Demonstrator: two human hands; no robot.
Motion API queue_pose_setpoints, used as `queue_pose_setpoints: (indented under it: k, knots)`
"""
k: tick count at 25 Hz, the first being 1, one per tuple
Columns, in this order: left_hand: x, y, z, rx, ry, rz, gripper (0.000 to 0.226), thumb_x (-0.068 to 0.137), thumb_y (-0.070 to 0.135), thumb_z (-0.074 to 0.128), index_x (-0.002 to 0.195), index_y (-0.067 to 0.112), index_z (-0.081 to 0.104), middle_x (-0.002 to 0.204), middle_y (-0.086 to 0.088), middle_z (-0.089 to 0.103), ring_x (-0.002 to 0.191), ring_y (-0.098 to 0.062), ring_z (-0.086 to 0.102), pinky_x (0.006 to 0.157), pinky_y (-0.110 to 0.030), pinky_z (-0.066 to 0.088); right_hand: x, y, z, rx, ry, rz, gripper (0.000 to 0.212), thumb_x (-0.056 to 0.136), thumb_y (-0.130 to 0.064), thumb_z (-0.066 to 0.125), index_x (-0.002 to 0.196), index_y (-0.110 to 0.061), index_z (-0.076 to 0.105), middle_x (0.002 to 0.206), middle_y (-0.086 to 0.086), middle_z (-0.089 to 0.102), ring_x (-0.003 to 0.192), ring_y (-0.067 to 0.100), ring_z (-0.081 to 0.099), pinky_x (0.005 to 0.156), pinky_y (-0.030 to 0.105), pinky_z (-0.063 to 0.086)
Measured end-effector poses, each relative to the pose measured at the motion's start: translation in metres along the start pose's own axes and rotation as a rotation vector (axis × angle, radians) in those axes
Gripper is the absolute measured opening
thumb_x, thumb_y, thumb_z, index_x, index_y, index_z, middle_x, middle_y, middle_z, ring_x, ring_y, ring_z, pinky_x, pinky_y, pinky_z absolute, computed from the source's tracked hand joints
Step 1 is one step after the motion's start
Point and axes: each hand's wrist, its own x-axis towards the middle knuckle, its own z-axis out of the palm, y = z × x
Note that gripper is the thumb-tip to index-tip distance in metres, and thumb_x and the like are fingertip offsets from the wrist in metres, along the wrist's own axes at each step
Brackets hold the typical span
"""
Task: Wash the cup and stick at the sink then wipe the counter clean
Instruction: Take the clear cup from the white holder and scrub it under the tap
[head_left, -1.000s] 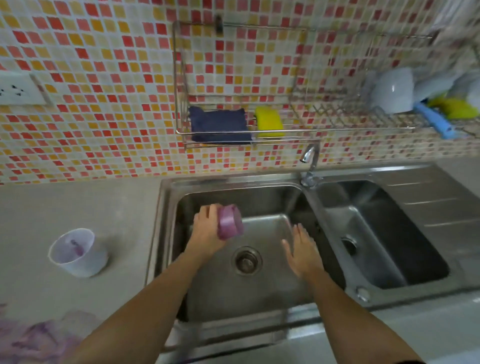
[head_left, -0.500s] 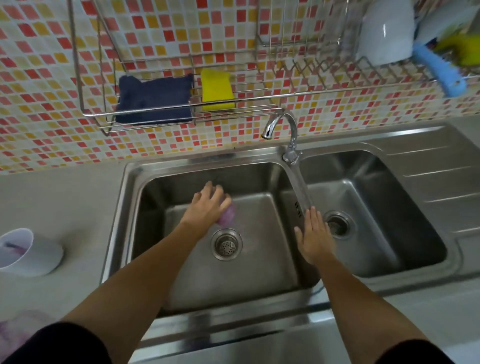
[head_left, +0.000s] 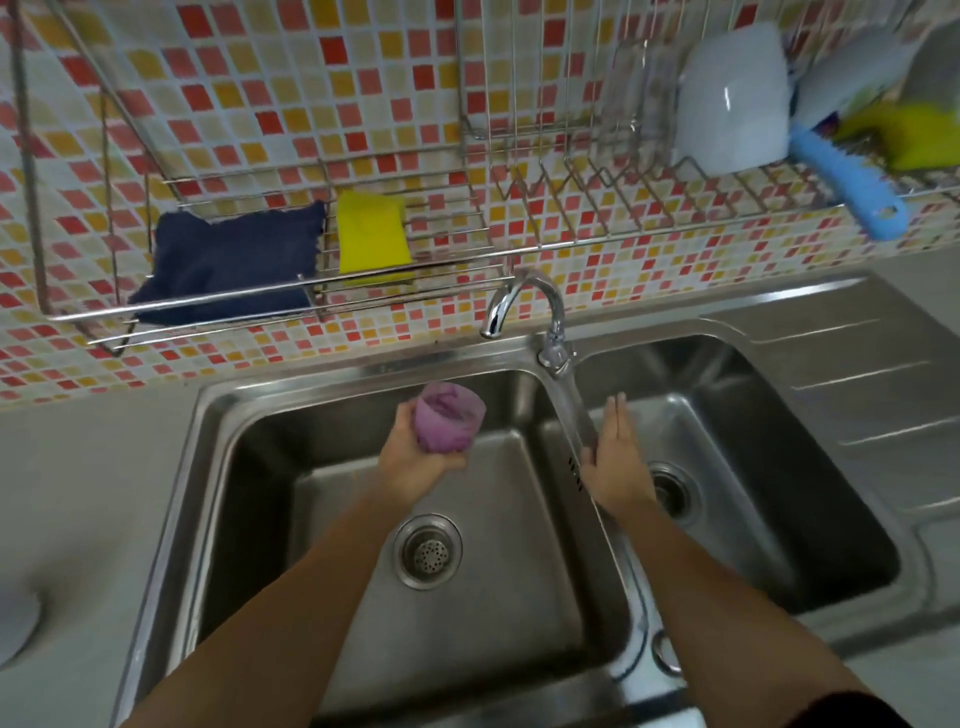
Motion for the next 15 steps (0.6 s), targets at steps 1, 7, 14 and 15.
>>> queue_pose_setpoints:
  k: [1, 7, 14, 15]
  knots:
    - [0.003, 0.006, 0.008, -0.016, -0.023, 0.016, 0.076, 0.058, -0.018, 0.076, 0.117, 0.015, 0.042, 0.102, -0.004, 0.059, 0.088, -0.014, 0.06, 0.08, -0.026, 0.052, 0.019, -0.007, -0.01, 0.014, -0.028, -0.01, 0.079, 0.089, -0.009, 0.051, 0.146, 0.001, -0.003, 0.157, 0.016, -0.005, 0.145, 0.029, 0.001, 0.118, 0.036, 0.009]
    - [0.016, 0.021, 0.029, -0.118, -0.102, 0.07, 0.076, 0.057, -0.02, 0.076, 0.117, 0.015, 0.044, 0.104, 0.002, 0.062, 0.091, -0.01, 0.063, 0.07, -0.015, 0.053, 0.074, -0.027, -0.015, -0.166, -0.24, -0.382, 0.094, 0.076, -0.002, 0.061, 0.149, -0.012, 0.002, 0.158, 0.006, 0.002, 0.143, 0.025, 0.014, 0.114, 0.036, 0.026]
    - [0.016, 0.016, 0.032, -0.23, -0.192, 0.098, 0.083, 0.055, -0.017, 0.078, 0.12, 0.024, 0.044, 0.116, -0.004, 0.06, 0.105, -0.016, 0.061, 0.086, -0.028, 0.053, 0.074, -0.019, 0.008, -0.461, -0.235, -0.471, 0.077, 0.088, -0.038, 0.034, 0.147, -0.007, -0.004, 0.157, 0.011, -0.011, 0.144, 0.023, -0.011, 0.119, 0.041, 0.0]
    - [0.016, 0.015, 0.033, -0.248, -0.19, 0.101, 0.084, 0.055, -0.013, 0.08, 0.119, 0.026, 0.044, 0.117, -0.004, 0.06, 0.106, -0.016, 0.061, 0.089, -0.031, 0.052, 0.07, -0.017, 0.01, -0.422, -0.204, -0.461, 0.076, 0.086, -0.043, 0.025, 0.147, -0.007, -0.002, 0.157, 0.01, -0.008, 0.144, 0.023, -0.009, 0.119, 0.041, 0.0]
